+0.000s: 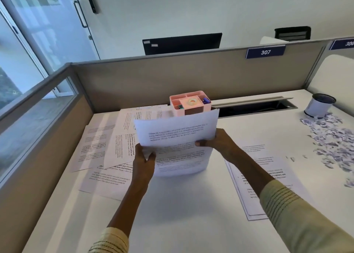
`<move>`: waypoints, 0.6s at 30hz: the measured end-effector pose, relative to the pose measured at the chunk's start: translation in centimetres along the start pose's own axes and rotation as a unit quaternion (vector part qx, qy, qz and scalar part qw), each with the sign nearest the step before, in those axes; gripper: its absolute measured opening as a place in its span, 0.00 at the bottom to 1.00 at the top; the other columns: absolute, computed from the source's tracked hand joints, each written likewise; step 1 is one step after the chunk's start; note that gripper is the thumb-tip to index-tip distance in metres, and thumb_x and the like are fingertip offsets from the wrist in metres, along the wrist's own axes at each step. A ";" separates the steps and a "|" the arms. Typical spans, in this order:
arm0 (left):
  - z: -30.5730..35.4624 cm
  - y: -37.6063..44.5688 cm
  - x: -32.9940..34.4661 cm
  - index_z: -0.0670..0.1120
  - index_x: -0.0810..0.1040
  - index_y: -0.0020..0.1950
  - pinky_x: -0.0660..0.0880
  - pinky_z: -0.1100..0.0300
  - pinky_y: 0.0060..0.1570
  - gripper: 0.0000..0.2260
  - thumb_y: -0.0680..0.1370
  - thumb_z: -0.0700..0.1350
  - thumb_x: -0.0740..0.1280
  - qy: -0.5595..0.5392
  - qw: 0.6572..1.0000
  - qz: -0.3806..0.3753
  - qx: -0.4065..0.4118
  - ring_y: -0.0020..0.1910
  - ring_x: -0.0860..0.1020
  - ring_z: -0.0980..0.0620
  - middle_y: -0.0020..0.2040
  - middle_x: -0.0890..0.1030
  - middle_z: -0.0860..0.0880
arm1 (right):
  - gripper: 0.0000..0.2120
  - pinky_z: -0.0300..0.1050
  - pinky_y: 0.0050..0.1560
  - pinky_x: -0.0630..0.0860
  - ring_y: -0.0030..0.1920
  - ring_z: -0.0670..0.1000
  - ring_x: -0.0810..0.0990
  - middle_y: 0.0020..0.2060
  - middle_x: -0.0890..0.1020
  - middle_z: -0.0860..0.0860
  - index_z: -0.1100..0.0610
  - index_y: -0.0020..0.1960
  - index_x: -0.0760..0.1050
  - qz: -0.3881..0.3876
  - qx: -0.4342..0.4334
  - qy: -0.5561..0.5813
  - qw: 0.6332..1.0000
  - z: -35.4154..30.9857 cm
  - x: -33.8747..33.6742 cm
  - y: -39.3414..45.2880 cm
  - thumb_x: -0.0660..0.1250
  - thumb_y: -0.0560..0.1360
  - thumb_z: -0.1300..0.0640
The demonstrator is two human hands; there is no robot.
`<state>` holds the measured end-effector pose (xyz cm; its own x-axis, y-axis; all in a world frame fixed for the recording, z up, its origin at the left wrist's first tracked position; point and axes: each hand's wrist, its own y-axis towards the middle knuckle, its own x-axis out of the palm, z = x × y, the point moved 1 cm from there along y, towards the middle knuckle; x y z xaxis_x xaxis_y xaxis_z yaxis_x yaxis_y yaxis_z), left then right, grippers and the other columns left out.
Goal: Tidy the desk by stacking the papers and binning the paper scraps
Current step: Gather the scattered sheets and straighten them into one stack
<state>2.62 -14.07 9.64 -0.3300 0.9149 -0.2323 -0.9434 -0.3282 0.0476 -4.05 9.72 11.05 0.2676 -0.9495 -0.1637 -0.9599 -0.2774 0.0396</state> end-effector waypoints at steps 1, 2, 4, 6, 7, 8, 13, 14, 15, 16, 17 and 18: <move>-0.3 -0.2 0.1 0.47 0.67 0.64 0.72 0.42 0.63 0.15 0.79 0.36 0.62 0.008 1.000 0.005 -0.015 0.62 0.74 0.43 0.63 0.74 0.44 | 0.16 0.46 0.50 0.81 0.48 0.50 0.82 0.50 0.82 0.49 0.53 0.56 0.76 -0.005 0.012 0.000 1.000 0.5 0.2 -0.1 0.73 0.70 0.61; -0.5 -0.5 0.1 0.47 0.67 0.62 0.72 0.41 0.63 0.13 0.80 0.36 0.61 0.015 0.999 0.010 -0.029 0.61 0.75 0.42 0.62 0.75 0.44 | 0.16 0.48 0.51 0.80 0.50 0.51 0.82 0.51 0.82 0.50 0.53 0.56 0.76 -0.002 0.021 0.001 1.000 0.9 0.3 -0.2 0.73 0.70 0.61; -0.5 -0.8 0.2 0.45 0.69 0.63 0.73 0.42 0.62 0.12 0.80 0.36 0.60 0.030 0.998 0.023 -0.042 0.58 0.76 0.42 0.61 0.76 0.44 | 0.14 0.49 0.53 0.78 0.51 0.53 0.81 0.51 0.82 0.51 0.53 0.55 0.76 0.024 0.031 0.001 0.999 1.2 0.4 -0.2 0.73 0.71 0.59; -0.2 -1.1 0.3 0.42 0.71 0.62 0.73 0.45 0.60 0.11 0.80 0.37 0.61 0.053 0.998 0.032 -0.034 0.53 0.76 0.46 0.58 0.77 0.45 | 0.10 0.49 0.52 0.77 0.48 0.53 0.81 0.48 0.82 0.51 0.53 0.52 0.78 0.055 0.039 0.006 0.998 1.4 0.5 -0.3 0.72 0.71 0.59; -0.1 -1.2 0.3 0.41 0.71 0.61 0.73 0.46 0.59 0.10 0.80 0.37 0.62 0.062 0.997 0.037 -0.031 0.51 0.75 0.47 0.57 0.78 0.45 | 0.10 0.48 0.51 0.78 0.47 0.52 0.81 0.47 0.83 0.51 0.53 0.50 0.78 0.064 0.043 0.010 0.997 1.7 0.6 -0.4 0.73 0.70 0.60; -0.2 -1.4 0.4 0.40 0.73 0.60 0.73 0.46 0.58 0.09 0.80 0.38 0.62 0.070 0.996 0.041 -0.032 0.50 0.76 0.46 0.56 0.79 0.45 | 0.11 0.48 0.51 0.78 0.46 0.52 0.82 0.47 0.83 0.52 0.53 0.49 0.79 0.068 0.045 0.011 0.997 2.2 0.7 -0.7 0.74 0.69 0.61; 0.1 -1.6 1.1 0.42 0.78 0.50 0.76 0.53 0.50 0.03 0.78 0.40 0.66 0.082 0.995 0.062 -0.002 0.46 0.79 0.44 0.51 0.82 0.43 | 0.07 0.47 0.44 0.77 0.39 0.49 0.80 0.41 0.84 0.55 0.59 0.45 0.82 0.146 0.046 0.011 0.988 3.6 0.4 -1.5 0.75 0.68 0.61; 0.2 -1.4 1.5 0.43 0.78 0.48 0.77 0.53 0.49 0.02 0.77 0.41 0.68 0.081 0.995 0.061 0.006 0.45 0.81 0.44 0.48 0.83 0.44 | 0.07 0.45 0.41 0.76 0.38 0.48 0.80 0.39 0.83 0.55 0.60 0.44 0.82 0.167 0.041 0.007 0.985 3.1 -0.4 -1.5 0.75 0.68 0.61; 0.4 -1.2 2.1 0.43 0.78 0.47 0.78 0.53 0.48 0.02 0.77 0.42 0.69 0.080 0.995 0.057 0.009 0.43 0.81 0.44 0.45 0.83 0.46 | 0.07 0.42 0.38 0.75 0.36 0.48 0.79 0.38 0.83 0.55 0.61 0.44 0.82 0.183 0.033 0.003 0.982 2.4 -1.3 -1.5 0.75 0.67 0.61; 0.5 -1.0 2.9 0.44 0.79 0.46 0.79 0.51 0.47 0.02 0.76 0.42 0.70 0.072 0.996 0.051 0.008 0.42 0.82 0.45 0.43 0.83 0.47 | 0.09 0.40 0.35 0.75 0.35 0.47 0.79 0.37 0.83 0.55 0.62 0.45 0.82 0.194 0.026 0.006 0.981 1.7 -2.5 -1.7 0.76 0.67 0.61; 0.6 -1.0 3.8 0.46 0.79 0.45 0.80 0.50 0.47 0.01 0.76 0.42 0.70 0.059 0.997 0.040 0.001 0.41 0.82 0.46 0.41 0.83 0.48 | 0.10 0.37 0.34 0.75 0.34 0.46 0.79 0.37 0.82 0.55 0.63 0.45 0.81 0.199 0.022 0.009 0.980 1.3 -3.8 -2.0 0.76 0.66 0.60; 0.8 -1.0 4.8 0.47 0.79 0.45 0.80 0.50 0.46 0.02 0.75 0.41 0.70 0.044 0.999 0.028 -0.007 0.40 0.82 0.47 0.41 0.83 0.49 | 0.10 0.36 0.34 0.75 0.34 0.47 0.78 0.36 0.82 0.54 0.62 0.45 0.81 0.200 0.023 0.007 0.980 1.0 -5.1 -2.2 0.76 0.66 0.60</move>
<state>1.94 -9.15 9.24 -0.3773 0.8715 -0.3134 -0.9229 -0.3820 0.0488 -3.36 15.37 10.81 -0.1297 -0.9829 -0.1306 -0.9909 0.1238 0.0526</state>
